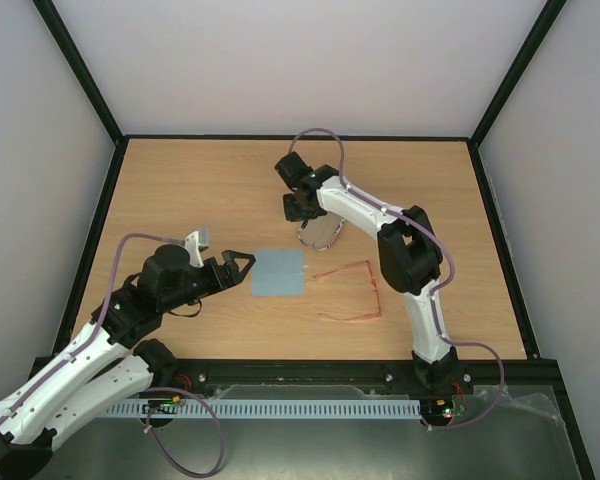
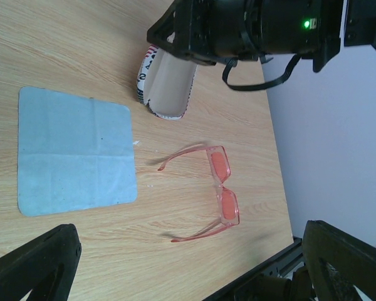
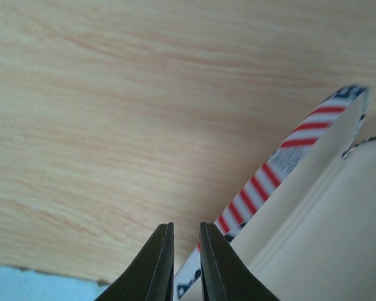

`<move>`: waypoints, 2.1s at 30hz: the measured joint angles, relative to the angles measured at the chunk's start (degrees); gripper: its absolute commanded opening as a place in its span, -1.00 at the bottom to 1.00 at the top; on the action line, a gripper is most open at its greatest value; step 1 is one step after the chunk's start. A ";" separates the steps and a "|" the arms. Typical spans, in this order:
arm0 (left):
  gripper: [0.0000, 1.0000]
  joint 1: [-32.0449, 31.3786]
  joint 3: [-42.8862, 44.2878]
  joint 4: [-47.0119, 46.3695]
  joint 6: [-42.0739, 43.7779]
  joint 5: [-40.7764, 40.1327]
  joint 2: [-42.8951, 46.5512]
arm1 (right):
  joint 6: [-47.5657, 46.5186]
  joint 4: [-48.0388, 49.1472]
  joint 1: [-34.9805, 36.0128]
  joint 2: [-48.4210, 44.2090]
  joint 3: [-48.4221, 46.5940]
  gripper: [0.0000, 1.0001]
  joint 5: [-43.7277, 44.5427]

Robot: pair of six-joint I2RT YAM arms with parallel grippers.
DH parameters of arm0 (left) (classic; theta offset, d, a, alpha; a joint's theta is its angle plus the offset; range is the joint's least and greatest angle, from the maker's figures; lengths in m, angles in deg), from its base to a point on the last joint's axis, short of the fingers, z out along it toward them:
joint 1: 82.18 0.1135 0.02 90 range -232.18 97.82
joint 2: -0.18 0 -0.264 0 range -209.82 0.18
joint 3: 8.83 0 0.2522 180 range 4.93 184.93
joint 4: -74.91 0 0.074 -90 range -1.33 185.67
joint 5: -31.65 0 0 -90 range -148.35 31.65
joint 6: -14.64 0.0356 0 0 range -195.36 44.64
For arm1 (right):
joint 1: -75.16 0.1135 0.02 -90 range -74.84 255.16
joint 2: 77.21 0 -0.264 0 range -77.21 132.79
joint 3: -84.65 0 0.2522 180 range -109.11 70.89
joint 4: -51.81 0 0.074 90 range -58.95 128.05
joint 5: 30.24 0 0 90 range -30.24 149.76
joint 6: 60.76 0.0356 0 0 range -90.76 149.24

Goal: Organize the sunglasses
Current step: Adjust the sunglasses case at the center of the board.

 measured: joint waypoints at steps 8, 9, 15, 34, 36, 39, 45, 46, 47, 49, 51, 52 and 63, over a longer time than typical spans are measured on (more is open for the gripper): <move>0.99 0.00 0.02 0.39 -0.02 -0.17 0.09 | -1.49 -0.20 -4.52 0.55 -1.81 -0.67 -0.17; 0.99 0.00 0.02 0.61 -0.02 -0.22 0.11 | -1.92 -0.11 -5.05 -0.04 -0.68 -0.67 -0.24; 0.99 0.00 0.00 0.79 -0.04 -0.20 -0.04 | -3.26 0.48 -10.60 -3.61 6.45 -0.67 -0.44; 0.98 0.00 0.04 0.72 0.00 -0.15 -1.73 | -4.92 4.46 -14.29 -6.38 18.38 -0.66 1.57; 0.99 0.00 0.04 0.70 0.00 -0.13 -1.90 | -4.92 4.63 -14.29 -7.80 20.70 -0.65 1.53; 0.98 0.00 0.04 0.48 0.00 -0.09 -2.29 | -4.76 5.01 -14.29 -10.38 23.65 -0.64 1.38; 0.98 0.00 0.04 -0.72 0.02 0.42 -3.23 | -3.54 7.13 -14.29 -14.95 28.50 -0.57 -0.28; 0.99 0.00 0.04 -0.85 0.02 0.48 -3.34 | -3.34 7.58 -14.32 -15.32 29.20 -0.57 -0.59; 0.98 0.00 0.04 -1.01 0.02 0.50 -3.45 | -3.15 7.93 -14.32 -15.54 29.81 -0.57 -0.94; 0.98 0.00 0.04 -1.07 0.02 0.55 -3.58 | -2.47 8.39 -14.32 -15.65 30.67 -0.57 -1.81; 0.98 0.00 0.04 -1.22 0.02 0.72 -3.76 | -1.77 9.09 -14.32 -15.65 31.43 -0.55 -3.26; 0.98 0.00 0.04 -1.29 0.02 0.79 -3.85 | -1.44 9.35 -14.32 -15.67 31.65 -0.54 -4.02; 0.99 0.00 0.04 -1.44 0.04 0.94 -4.00 | 1.38 10.86 -13.53 -21.51 34.86 -0.21 -10.10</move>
